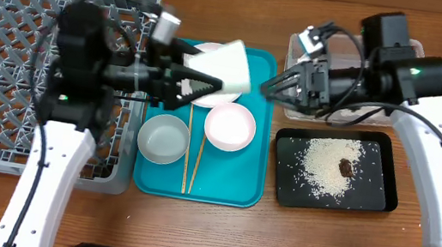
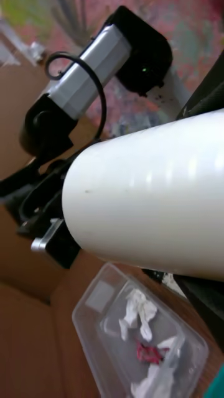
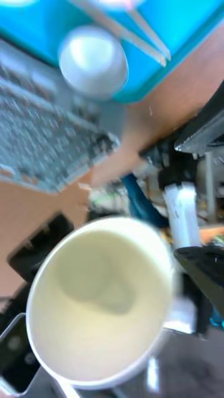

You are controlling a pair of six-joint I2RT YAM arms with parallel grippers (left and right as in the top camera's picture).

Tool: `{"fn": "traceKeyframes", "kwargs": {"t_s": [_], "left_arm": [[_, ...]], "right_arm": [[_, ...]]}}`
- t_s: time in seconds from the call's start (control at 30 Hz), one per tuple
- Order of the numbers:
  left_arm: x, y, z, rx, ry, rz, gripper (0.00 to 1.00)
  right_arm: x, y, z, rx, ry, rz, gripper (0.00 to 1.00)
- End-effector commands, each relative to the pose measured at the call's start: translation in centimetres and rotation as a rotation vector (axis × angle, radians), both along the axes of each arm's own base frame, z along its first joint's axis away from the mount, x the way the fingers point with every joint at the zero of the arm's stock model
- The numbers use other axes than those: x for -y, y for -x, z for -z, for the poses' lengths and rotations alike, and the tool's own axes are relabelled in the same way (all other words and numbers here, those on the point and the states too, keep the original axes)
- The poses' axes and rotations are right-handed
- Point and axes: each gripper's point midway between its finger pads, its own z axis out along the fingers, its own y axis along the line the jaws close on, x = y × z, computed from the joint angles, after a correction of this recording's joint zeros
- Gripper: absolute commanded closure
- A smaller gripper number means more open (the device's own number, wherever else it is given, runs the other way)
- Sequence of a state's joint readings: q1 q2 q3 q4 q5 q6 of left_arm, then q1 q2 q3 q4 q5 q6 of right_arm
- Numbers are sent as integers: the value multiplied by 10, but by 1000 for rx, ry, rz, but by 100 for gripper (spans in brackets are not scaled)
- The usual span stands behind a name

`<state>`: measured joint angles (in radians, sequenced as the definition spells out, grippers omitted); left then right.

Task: Sort waste into correct bins and load items into the dishwasher
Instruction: 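Open the right gripper and pull the cup left with the left gripper, then carry the white paper cup into the dish rack with the left gripper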

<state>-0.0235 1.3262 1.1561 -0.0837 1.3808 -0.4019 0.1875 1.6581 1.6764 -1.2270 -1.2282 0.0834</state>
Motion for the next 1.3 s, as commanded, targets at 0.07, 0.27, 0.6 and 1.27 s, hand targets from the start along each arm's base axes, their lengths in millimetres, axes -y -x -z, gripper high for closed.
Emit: {"fn": "traceKeyframes", "kwargs": {"t_s": [0.07,0.27,0.6,1.27], "left_arm": [[-27,-25,26,-4,-91,-177,46],[-73,-51,93,-208,-355,-506,75],[-189,-25,127,-498,-777,-935,94],[-319,22,184,-939,-1026,-1303,96]], "right_arm": [[52,-36,36,24,254,211,48],[116,-47,72,-52,505,389,48],[223,-33,104,-197,847,611,50],[273,-15,111,-313,924,726,54]]}}
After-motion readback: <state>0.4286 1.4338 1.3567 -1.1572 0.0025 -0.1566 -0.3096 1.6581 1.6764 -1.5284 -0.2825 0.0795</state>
